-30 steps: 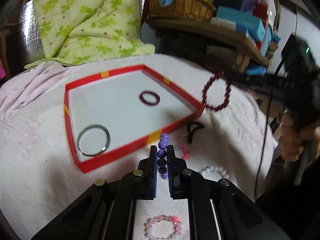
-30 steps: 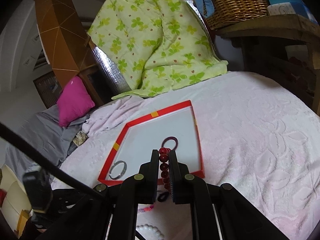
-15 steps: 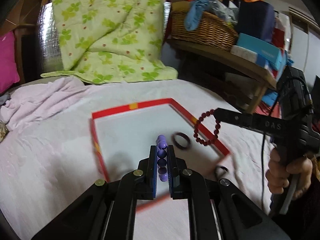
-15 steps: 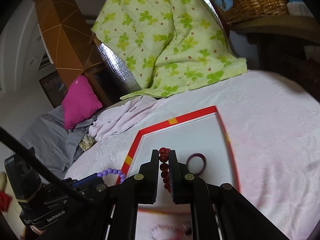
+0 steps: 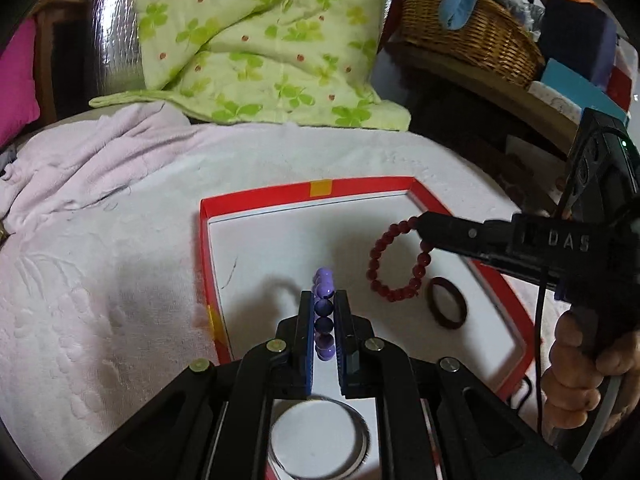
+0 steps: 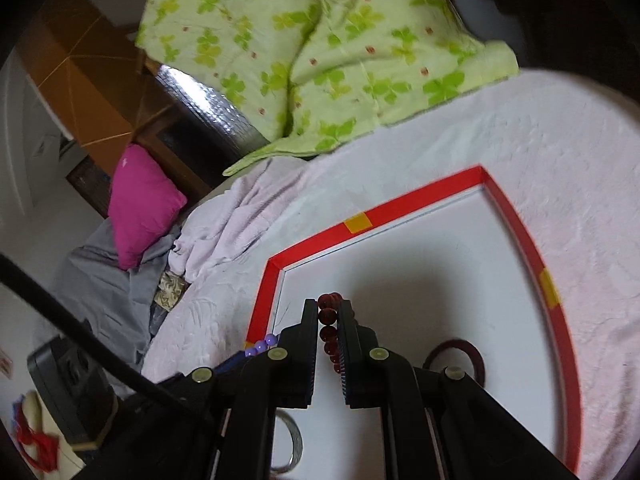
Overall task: Organize jewelry
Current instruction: 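Carry both beaded bracelets over the tray and release them inside, then move the right tool to the pink-and-white beaded bracelet and grasp it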
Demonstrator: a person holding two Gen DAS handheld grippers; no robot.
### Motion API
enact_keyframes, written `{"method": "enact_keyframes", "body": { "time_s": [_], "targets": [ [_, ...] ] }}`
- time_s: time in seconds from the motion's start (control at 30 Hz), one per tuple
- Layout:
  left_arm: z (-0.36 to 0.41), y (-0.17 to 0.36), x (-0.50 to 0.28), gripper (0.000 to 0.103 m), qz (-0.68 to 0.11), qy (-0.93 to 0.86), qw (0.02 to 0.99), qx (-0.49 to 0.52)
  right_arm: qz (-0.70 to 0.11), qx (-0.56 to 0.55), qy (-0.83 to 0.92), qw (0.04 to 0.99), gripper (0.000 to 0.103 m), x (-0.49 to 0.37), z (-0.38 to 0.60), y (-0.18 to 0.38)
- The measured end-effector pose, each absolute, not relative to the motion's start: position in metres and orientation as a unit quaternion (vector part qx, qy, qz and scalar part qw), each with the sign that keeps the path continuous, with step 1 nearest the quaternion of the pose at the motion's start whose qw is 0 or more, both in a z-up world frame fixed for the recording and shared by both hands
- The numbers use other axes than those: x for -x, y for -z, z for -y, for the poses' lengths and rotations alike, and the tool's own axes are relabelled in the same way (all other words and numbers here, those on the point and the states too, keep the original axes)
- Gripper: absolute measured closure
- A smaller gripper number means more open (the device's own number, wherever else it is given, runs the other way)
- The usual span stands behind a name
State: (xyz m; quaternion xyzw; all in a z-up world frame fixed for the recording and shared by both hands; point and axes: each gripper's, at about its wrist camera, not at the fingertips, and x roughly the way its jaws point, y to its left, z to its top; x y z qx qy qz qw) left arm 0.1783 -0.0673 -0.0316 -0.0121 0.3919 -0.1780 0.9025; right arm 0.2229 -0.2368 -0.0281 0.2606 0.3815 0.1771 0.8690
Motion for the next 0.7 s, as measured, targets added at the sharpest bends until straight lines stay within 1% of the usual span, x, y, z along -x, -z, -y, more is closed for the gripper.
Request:
{"method": "enact_keyframes", "body": {
  "time_s": [0.13, 0.17, 0.2, 0.23, 0.27, 0.3, 0.33, 0.43, 0.5, 0.7],
  "targets": [
    [0.068, 0.041, -0.183, 0.094, -0.401, 0.161, 0.902, 0.006, -0.392, -0.279, -0.156, 0.863, 0.092, -0.238, 0.244, 0.04],
    [0.069, 0.043, -0.183, 0.093, -0.405, 0.159, 0.9, 0.001, -0.395, -0.28, -0.15, 0.862, 0.09, -0.239, 0.246, 0.042],
    [0.07, 0.043, -0.182, 0.09, -0.407, 0.156, 0.9, -0.007, -0.398, -0.283, -0.14, 0.861, 0.089, -0.24, 0.249, 0.043],
    [0.07, 0.044, -0.18, 0.084, -0.408, 0.151, 0.9, -0.017, -0.402, -0.285, -0.132, 0.86, 0.088, -0.24, 0.252, 0.044],
    [0.07, 0.043, -0.179, 0.068, -0.408, 0.147, 0.901, -0.023, -0.404, -0.287, -0.129, 0.859, 0.087, -0.24, 0.254, 0.044],
    [0.07, 0.042, -0.175, 0.055, -0.403, 0.139, 0.904, -0.03, -0.404, -0.289, -0.125, 0.859, 0.085, -0.24, 0.258, 0.043],
    [0.069, 0.04, -0.173, 0.052, -0.399, 0.136, 0.906, -0.033, -0.401, -0.289, -0.12, 0.861, 0.085, -0.238, 0.261, 0.042],
    [0.066, 0.033, -0.164, 0.05, -0.392, 0.134, 0.909, -0.038, -0.392, -0.283, -0.115, 0.868, 0.085, -0.229, 0.272, 0.035],
    [0.063, 0.027, -0.153, 0.042, -0.385, 0.122, 0.914, -0.042, -0.385, -0.28, -0.113, 0.872, 0.085, -0.219, 0.279, 0.027],
    [0.062, 0.016, -0.119, 0.035, -0.372, 0.116, 0.919, -0.057, -0.368, -0.266, -0.099, 0.885, 0.085, -0.18, 0.304, 0.005]
  ]
}}
